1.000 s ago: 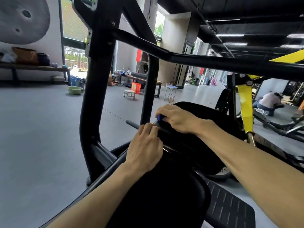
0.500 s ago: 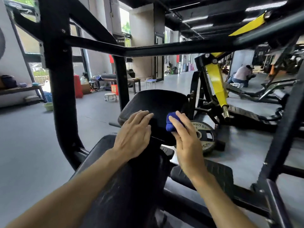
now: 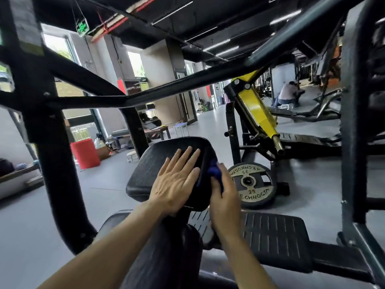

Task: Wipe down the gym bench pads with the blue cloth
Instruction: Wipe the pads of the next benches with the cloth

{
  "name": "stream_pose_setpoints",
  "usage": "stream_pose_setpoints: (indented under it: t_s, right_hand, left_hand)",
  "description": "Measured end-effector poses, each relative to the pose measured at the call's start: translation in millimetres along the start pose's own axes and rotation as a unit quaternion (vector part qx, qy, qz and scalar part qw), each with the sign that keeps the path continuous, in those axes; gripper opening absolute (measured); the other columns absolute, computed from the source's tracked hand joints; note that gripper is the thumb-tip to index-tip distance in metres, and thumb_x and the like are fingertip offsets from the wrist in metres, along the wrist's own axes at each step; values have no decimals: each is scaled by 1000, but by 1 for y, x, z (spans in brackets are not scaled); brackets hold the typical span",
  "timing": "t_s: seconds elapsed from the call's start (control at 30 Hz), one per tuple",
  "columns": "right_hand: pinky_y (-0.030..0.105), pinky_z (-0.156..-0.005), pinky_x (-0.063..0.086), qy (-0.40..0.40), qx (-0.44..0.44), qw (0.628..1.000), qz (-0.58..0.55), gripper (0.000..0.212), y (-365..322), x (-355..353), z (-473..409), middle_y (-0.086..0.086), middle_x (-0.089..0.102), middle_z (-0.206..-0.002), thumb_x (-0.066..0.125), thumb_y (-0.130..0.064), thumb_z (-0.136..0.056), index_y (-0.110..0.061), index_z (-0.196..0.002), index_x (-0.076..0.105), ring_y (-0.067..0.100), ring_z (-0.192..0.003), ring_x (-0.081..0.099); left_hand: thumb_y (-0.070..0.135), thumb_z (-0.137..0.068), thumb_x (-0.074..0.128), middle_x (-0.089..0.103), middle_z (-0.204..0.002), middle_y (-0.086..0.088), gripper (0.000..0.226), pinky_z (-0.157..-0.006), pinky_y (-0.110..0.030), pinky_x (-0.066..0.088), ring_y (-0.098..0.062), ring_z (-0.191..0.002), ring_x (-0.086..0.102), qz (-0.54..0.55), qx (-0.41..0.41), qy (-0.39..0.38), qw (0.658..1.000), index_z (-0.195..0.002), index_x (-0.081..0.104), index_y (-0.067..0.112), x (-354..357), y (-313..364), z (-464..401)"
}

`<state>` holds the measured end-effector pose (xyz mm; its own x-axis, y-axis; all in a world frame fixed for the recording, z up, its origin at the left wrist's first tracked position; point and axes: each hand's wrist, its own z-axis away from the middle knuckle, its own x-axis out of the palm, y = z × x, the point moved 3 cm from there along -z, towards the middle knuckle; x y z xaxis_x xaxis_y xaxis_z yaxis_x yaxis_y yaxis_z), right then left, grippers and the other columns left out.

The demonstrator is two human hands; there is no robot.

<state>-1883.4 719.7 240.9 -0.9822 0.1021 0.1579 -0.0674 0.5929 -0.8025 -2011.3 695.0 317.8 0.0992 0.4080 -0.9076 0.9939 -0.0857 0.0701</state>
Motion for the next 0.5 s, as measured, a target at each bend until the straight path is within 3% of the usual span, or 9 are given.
stream_pose_setpoints:
  t_s: [0.1,0.23,0.33,0.5]
  right_hand:
    - [37,-115,37,-9,19,999,-25,39,2,4,-40,-13,49,-148,49,-21,-105,-31,-143,51,2,-137,43]
    - [23,-113,36,9,-34,999,-37,38,0,0,8,-13,45,-148,52,-16,-104,-26,-141,55,0,-139,38]
    - [20,-112,36,6,-52,997,-52,41,3,-3,33,-17,48,-147,53,-10,-103,-27,-140,57,3,-140,40]
    - [13,-105,38,-13,-58,996,-61,34,-1,9,-60,-10,58,-137,49,-10,-104,-22,-134,59,-5,-125,49]
  left_hand:
    - [69,-89,-1,-12,-166,27,68,-127,-34,-7,5,-150,-21,-7,6,12,1000,-156,-6,55,0,2,3]
    - [72,-92,4,-11,-167,24,69,-128,-39,-2,0,-152,-20,-40,31,32,998,-157,-4,53,0,3,7]
    - [70,-91,4,-11,-166,26,66,-128,-42,2,-1,-152,-20,-41,37,32,998,-155,-5,55,-1,5,8]
    - [67,-93,11,-7,-166,29,66,-128,-42,5,1,-153,-15,-28,37,41,998,-157,1,54,0,7,8]
